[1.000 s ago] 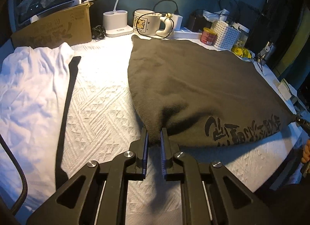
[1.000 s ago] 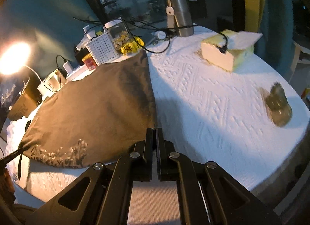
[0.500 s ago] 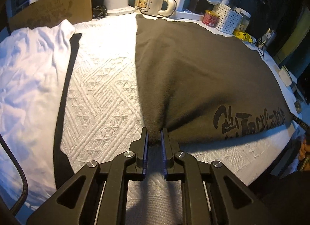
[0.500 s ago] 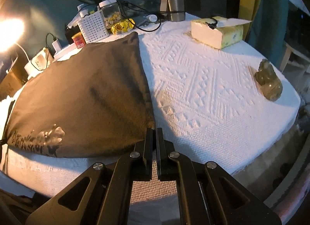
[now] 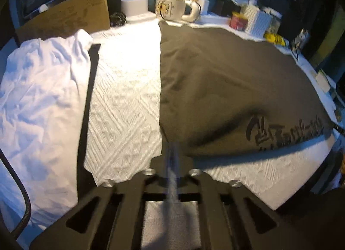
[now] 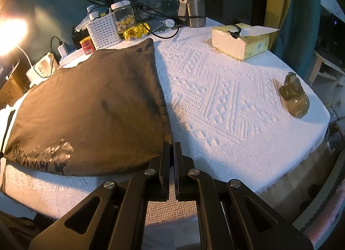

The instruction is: Fold small clothes

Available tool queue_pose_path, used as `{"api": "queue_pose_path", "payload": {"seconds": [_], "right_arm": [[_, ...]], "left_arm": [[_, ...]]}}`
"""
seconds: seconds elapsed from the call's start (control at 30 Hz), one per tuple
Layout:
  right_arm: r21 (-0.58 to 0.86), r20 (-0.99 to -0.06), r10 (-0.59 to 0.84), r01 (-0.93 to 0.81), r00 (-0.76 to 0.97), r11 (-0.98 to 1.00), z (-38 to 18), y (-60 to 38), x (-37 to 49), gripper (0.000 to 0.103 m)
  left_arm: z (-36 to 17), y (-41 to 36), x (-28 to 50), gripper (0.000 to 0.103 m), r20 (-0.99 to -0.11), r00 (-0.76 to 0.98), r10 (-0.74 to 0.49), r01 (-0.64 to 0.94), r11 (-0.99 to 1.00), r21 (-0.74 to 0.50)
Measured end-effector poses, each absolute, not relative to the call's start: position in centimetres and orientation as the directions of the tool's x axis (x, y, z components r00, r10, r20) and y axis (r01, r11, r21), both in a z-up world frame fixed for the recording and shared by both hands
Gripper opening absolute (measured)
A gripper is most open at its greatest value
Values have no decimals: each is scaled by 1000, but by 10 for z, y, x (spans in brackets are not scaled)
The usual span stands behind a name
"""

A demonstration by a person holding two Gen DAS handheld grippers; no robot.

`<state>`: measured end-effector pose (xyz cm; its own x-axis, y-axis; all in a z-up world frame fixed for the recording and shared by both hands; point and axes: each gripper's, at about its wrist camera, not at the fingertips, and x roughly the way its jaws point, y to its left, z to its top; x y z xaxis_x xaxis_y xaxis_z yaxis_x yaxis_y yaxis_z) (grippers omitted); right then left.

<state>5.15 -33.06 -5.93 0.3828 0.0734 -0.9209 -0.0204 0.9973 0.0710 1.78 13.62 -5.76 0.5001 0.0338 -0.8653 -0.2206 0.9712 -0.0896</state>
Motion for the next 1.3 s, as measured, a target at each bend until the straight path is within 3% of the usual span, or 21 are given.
{"api": "queue_pose_path", "payload": {"seconds": [0.93, 1.3], "right_arm": [[103, -938, 86, 34, 336, 994, -58, -337, 43, 4], [69, -941, 39, 78, 338, 995, -49, -350, 62, 27]], "left_arm": [[-39, 145, 45, 1, -866, 497, 61, -151, 988, -17], [-33, 144, 79, 1, -856, 514, 48, -150, 988, -35]]}}
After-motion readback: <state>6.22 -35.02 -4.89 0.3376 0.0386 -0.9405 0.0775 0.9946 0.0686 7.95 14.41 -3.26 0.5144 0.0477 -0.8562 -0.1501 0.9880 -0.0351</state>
